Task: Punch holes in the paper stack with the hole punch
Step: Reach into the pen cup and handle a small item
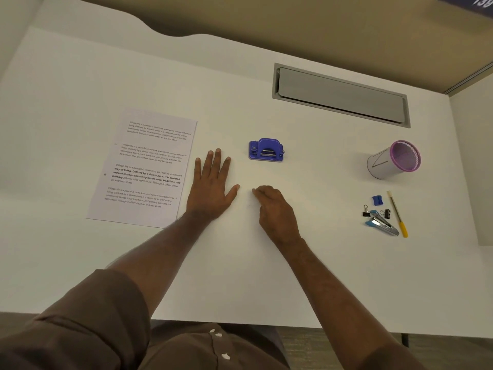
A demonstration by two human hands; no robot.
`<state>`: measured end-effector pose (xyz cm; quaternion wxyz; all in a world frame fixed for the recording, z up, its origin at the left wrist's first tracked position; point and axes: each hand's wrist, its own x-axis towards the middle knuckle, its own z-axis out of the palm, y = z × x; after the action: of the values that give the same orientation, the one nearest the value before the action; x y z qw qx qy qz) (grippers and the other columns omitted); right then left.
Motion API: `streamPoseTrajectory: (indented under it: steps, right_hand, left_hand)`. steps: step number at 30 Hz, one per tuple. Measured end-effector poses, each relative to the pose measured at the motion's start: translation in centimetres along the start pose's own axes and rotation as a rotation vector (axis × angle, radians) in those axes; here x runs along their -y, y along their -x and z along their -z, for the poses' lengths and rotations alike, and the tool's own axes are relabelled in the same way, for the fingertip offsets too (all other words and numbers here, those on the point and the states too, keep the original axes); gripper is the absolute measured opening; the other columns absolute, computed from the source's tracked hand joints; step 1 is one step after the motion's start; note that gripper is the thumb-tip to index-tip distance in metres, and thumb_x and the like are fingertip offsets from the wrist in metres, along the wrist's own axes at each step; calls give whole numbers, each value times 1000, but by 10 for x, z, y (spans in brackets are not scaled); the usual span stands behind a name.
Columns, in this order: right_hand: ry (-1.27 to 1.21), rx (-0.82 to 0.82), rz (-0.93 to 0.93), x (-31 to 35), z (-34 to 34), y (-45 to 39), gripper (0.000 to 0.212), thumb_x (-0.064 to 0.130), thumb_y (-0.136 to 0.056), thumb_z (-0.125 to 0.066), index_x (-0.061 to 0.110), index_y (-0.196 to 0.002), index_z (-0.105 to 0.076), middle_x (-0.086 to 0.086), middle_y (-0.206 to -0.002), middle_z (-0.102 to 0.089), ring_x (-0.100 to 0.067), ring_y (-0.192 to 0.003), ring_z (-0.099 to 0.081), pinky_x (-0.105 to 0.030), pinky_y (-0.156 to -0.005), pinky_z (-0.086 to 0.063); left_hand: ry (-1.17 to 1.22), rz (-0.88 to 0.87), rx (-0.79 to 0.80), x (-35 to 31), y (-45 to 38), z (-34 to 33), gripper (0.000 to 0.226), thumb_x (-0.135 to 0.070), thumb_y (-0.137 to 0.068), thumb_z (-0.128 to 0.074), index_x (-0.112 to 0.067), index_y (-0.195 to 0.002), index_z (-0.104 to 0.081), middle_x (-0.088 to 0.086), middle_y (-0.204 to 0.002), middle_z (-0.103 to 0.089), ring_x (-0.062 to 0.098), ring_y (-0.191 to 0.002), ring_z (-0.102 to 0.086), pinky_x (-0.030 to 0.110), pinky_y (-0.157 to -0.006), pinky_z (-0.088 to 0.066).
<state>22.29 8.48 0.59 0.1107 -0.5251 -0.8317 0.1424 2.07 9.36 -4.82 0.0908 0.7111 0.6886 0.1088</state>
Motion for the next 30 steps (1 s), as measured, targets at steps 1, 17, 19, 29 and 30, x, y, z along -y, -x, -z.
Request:
streamPoseTrajectory:
  steps: [1, 17, 19, 29, 30]
  right_hand:
    - [-16, 17, 13, 1, -1, -1, 49, -13, -80, -62, 3, -126, -66, -16, -126, -67, -34, -115, -64, -44, -89, -57]
    - [-529, -211, -676, -14, 31, -7, 36, -12, -82, -59, 12, -102, -77, -4, -97, -76, -14, -90, -70, -26, -90, -55]
    - [-314, -151, -604, -10, 27, 0, 34, -9, -86, -53, 8, -103, -77, -6, -103, -75, -20, -99, -69, -27, -92, -52]
    - [13, 82, -145, 47, -2, 9, 26, -12, -83, -54, -3, -102, -69, -19, -102, -65, -38, -93, -63, -48, -73, -56]
    - [-16, 54, -144, 46, -1, 8, 29, -12, -82, -56, -3, -105, -70, -19, -103, -67, -38, -93, -65, -48, -75, -57]
  left_hand:
    - [-1, 0, -3, 0, 0, 0, 76, -57, -101, -30, -13, -162, -18, 15, -171, -6, 32, -159, -4, 57, -127, -6]
    - [-29, -6, -13, 0, 0, -2, 75, -56, -101, -30, -12, -161, -20, 16, -171, -10, 33, -159, -7, 58, -127, -9]
    - [-17, -9, -14, 0, 0, -1, 75, -55, -101, -31, -11, -161, -22, 17, -170, -11, 34, -158, -8, 58, -126, -9]
    - [-3, -2, 6, -1, 0, 2, 76, -57, -101, -29, -12, -162, -20, 16, -171, -8, 33, -159, -6, 57, -127, -6]
    - [-1, -2, 3, 0, 0, 2, 76, -57, -101, -30, -12, -162, -20, 16, -171, -8, 33, -159, -6, 57, -127, -6]
